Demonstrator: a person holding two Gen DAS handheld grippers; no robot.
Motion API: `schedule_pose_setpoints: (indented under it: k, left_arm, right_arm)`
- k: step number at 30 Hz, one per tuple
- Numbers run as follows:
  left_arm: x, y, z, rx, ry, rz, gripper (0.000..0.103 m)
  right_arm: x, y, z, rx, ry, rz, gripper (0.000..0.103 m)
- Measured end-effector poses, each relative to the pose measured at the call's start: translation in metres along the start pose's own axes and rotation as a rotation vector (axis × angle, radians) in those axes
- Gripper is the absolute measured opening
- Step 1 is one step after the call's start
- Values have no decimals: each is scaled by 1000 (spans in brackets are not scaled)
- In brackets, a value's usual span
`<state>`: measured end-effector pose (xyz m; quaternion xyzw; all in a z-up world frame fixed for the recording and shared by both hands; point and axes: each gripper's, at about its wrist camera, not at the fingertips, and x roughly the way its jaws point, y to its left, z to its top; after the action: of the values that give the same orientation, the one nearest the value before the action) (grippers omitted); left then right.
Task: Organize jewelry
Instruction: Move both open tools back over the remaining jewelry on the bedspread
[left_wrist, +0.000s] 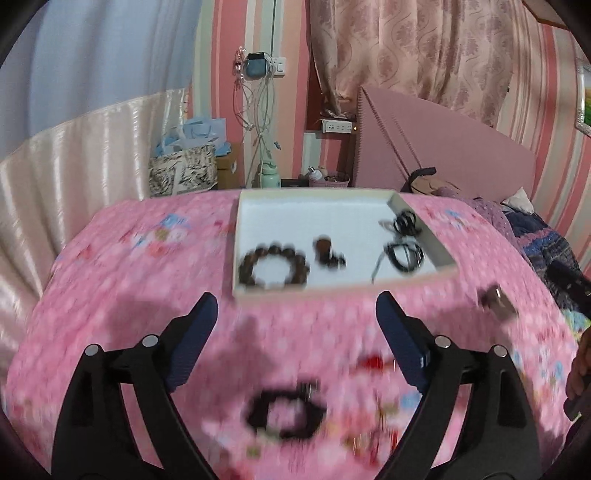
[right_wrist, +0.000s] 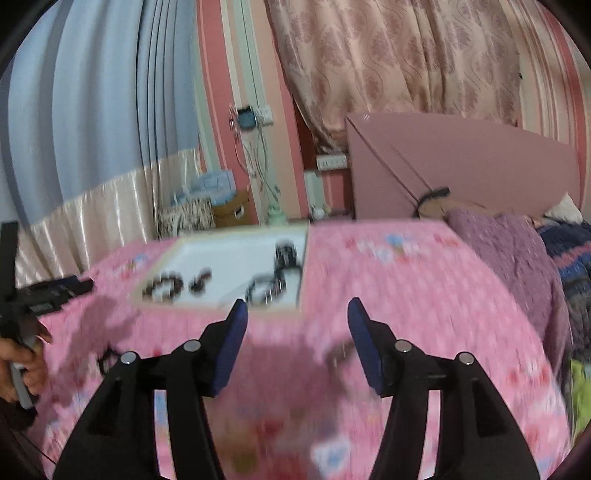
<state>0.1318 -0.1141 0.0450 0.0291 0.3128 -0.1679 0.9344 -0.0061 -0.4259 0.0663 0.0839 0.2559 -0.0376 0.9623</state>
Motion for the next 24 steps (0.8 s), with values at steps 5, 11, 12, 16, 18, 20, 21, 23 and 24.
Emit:
schedule_pose_setpoints:
  k: [5, 11, 12, 16, 18, 20, 21, 23, 24]
  left_arm:
    - [-24, -6, -69, -1, 40, -34, 90]
    - [-23, -26, -112, 24, 98, -78, 90]
    - [-21, -26, -113, 16, 102, -85, 90]
    - [-8, -36, -112, 32, 129, -68, 90]
    - [0, -38, -112, 33, 147, -55, 89]
    - [6, -40, -112, 32, 168, -51, 87]
    - [11, -43, -111, 38, 187, -57, 81]
    - [19, -46, -110, 45, 213, -66, 77]
    - [21, -47, -110, 47, 219, -70, 75]
  right_arm:
    - [-19, -7, -62, 49, 66, 0, 58]
    - [-22, 3, -95, 69, 117, 41, 71]
    - [-20, 7, -97, 59, 122, 40, 71]
    - [-13, 24, -98, 31, 138, 70, 80]
    - [-9, 31, -99, 25, 142, 78, 82]
    - [-4, 37, -100, 14, 157, 75, 82]
    - [0, 40, -99, 7, 166, 75, 82]
    - [7, 44, -98, -2, 184, 88, 83]
    - [9, 46, -97, -7, 188, 87, 84]
